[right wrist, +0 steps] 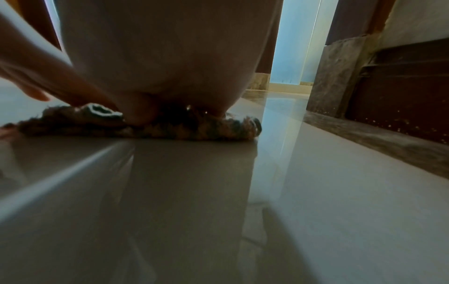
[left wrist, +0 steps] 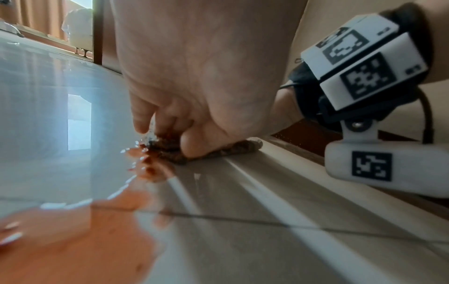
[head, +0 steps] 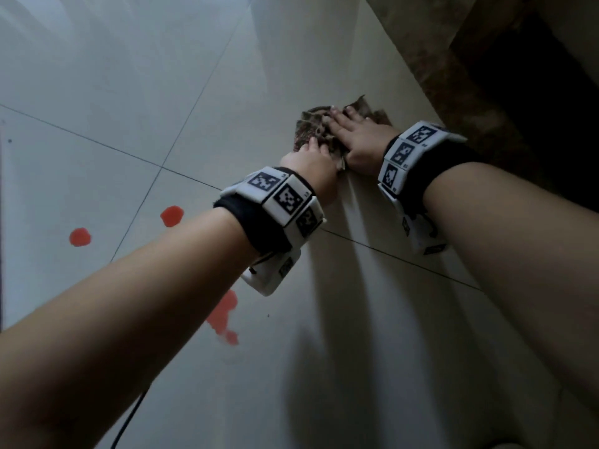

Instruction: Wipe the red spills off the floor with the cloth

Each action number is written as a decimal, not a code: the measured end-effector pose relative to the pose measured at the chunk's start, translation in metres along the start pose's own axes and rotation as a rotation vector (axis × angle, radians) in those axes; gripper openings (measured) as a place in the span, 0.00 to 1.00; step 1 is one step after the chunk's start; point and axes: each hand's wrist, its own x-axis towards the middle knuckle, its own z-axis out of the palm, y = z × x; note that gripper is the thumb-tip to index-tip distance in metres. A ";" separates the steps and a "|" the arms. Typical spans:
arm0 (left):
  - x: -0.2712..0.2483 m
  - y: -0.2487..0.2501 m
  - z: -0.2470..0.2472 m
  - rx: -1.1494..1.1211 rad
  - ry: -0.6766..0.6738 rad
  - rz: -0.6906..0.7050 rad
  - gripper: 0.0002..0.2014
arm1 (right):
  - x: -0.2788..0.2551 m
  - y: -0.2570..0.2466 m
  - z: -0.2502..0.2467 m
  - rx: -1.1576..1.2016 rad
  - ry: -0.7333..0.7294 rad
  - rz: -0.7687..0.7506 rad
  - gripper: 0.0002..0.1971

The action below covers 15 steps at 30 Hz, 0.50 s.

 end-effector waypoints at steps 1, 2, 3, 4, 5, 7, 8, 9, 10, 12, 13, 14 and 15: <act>-0.006 -0.003 0.003 -0.012 0.009 0.007 0.33 | -0.002 -0.004 0.003 0.000 -0.001 -0.002 0.36; -0.012 -0.006 0.005 -0.021 0.016 0.018 0.34 | -0.004 -0.008 0.005 0.001 -0.004 -0.004 0.37; -0.017 -0.009 0.007 -0.029 0.018 0.026 0.34 | -0.008 -0.011 0.008 0.002 -0.010 -0.006 0.37; -0.022 -0.011 0.009 -0.033 0.020 0.034 0.35 | -0.012 -0.013 0.010 0.002 -0.014 -0.006 0.37; -0.025 -0.014 0.012 -0.035 0.021 0.042 0.37 | -0.016 -0.016 0.013 0.005 -0.015 -0.007 0.37; -0.033 -0.017 0.017 -0.043 0.005 0.048 0.39 | -0.025 -0.021 0.018 0.031 -0.014 -0.016 0.37; -0.036 -0.017 0.019 -0.035 -0.008 0.046 0.40 | -0.029 -0.024 0.020 0.041 -0.013 -0.019 0.37; -0.040 -0.017 0.020 -0.021 -0.019 0.043 0.40 | -0.032 -0.026 0.022 0.046 -0.016 -0.021 0.37; -0.043 -0.015 0.021 -0.012 -0.034 0.039 0.40 | -0.035 -0.028 0.025 0.052 -0.024 -0.022 0.37; -0.048 -0.013 0.021 -0.013 -0.059 0.031 0.38 | -0.042 -0.032 0.030 0.066 -0.036 -0.017 0.37; -0.050 -0.012 0.020 -0.015 -0.070 0.027 0.37 | -0.045 -0.033 0.033 0.068 -0.036 -0.013 0.36; -0.052 -0.012 0.019 -0.016 -0.084 0.024 0.36 | -0.049 -0.035 0.036 0.068 -0.035 -0.011 0.35; -0.054 -0.012 0.020 -0.015 -0.100 0.025 0.35 | -0.053 -0.036 0.039 0.067 -0.032 -0.011 0.34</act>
